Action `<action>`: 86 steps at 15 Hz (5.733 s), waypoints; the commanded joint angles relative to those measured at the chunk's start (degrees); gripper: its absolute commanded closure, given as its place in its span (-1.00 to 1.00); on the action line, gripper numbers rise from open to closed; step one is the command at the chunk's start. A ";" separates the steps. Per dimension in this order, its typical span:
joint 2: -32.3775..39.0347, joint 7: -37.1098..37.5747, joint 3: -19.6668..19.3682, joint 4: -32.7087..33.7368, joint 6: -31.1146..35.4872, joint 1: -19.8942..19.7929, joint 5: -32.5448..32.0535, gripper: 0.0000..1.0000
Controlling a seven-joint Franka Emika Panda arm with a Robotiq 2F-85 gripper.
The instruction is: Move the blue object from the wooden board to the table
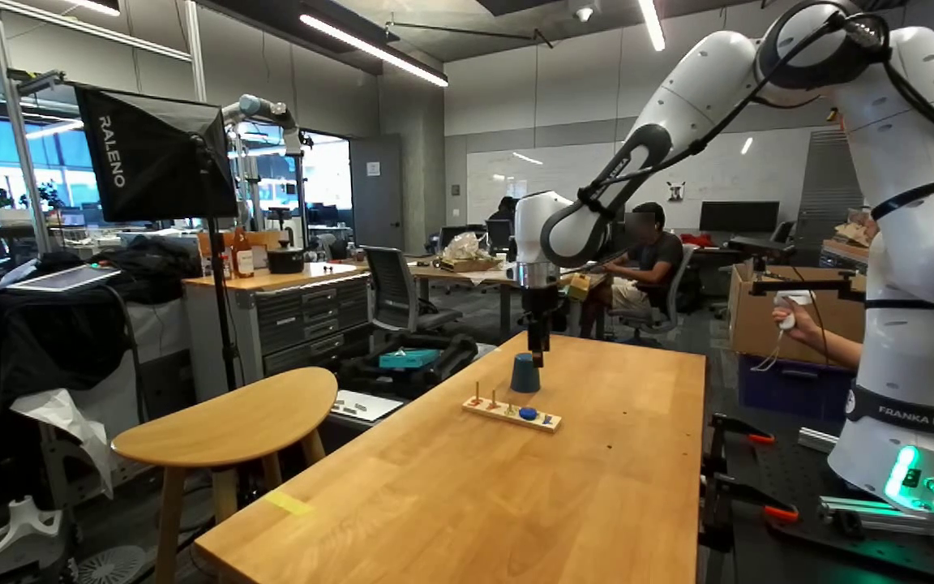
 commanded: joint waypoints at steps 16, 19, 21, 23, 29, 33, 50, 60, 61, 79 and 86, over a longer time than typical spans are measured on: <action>9.97 7.34 0.60 4.75 3.46 5.62 -1.92 -1.00; 11.87 8.15 0.16 5.08 4.21 5.39 -1.66 -1.00; 13.06 8.50 -0.28 5.36 4.85 5.41 -1.78 -1.00; 14.08 8.55 -0.32 5.78 5.17 5.05 -1.09 -1.00; 14.39 10.01 -1.16 6.14 8.36 4.76 -0.63 -1.00; 14.30 11.15 -1.62 5.84 9.98 4.87 -0.42 -1.00; 11.58 11.39 -0.68 4.14 10.67 4.02 1.78 0.65; 8.11 11.00 -2.08 2.57 10.11 0.63 3.46 0.65; 8.50 11.13 -2.31 2.42 10.15 0.33 3.47 0.65; -4.80 -8.72 -3.07 4.05 -6.70 -5.85 1.84 -1.00; -5.08 -8.97 -3.78 4.45 -7.72 -5.75 1.31 -1.00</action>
